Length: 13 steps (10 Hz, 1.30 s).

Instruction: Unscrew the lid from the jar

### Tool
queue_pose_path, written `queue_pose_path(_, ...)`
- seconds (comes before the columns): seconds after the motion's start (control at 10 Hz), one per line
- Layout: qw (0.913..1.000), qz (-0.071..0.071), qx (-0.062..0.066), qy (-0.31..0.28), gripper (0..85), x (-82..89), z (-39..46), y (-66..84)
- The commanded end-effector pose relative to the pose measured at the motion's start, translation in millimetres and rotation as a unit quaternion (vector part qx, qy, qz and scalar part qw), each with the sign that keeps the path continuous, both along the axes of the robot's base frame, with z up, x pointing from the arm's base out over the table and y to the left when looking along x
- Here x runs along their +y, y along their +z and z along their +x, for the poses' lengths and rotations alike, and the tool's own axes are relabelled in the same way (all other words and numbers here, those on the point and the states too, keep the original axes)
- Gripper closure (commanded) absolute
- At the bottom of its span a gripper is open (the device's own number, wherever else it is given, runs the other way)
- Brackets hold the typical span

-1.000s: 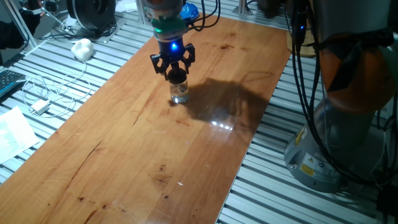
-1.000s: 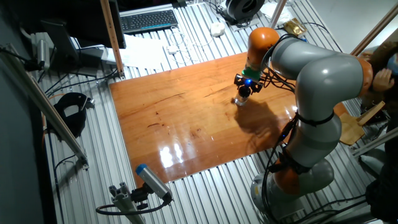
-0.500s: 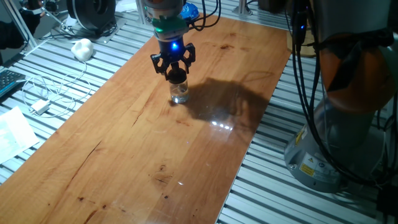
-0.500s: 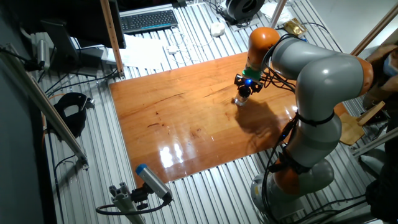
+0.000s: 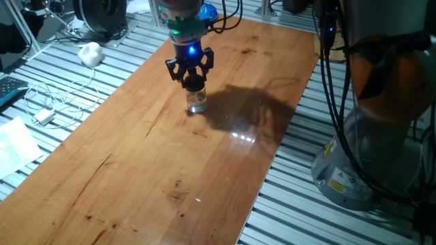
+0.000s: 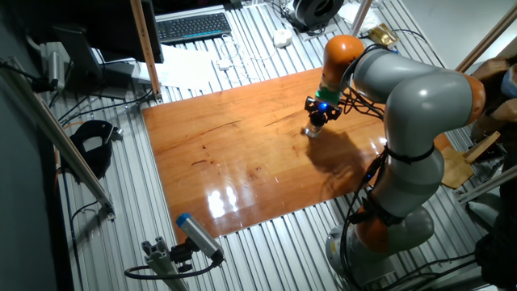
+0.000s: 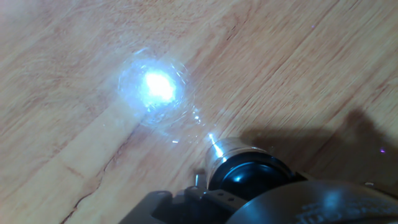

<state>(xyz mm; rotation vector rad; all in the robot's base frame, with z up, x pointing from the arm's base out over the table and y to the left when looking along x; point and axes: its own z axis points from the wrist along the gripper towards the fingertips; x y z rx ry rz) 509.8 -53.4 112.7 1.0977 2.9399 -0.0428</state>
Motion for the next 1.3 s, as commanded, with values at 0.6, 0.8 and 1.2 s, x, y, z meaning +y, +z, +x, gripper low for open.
queue_pose_path(0.6, 0.999, -0.007, 0.008, 0.044, 51.0, 0.4, 0.1, 1.0)
queue_pose_path(0.8, 0.9982, -0.009, 0.006, 0.06, 51.0, 0.8, 0.1, 1.3)
queue_pose_path(1.2, 0.9946, -0.019, 0.004, 0.102, 51.0, 1.3, 0.2, 1.7)
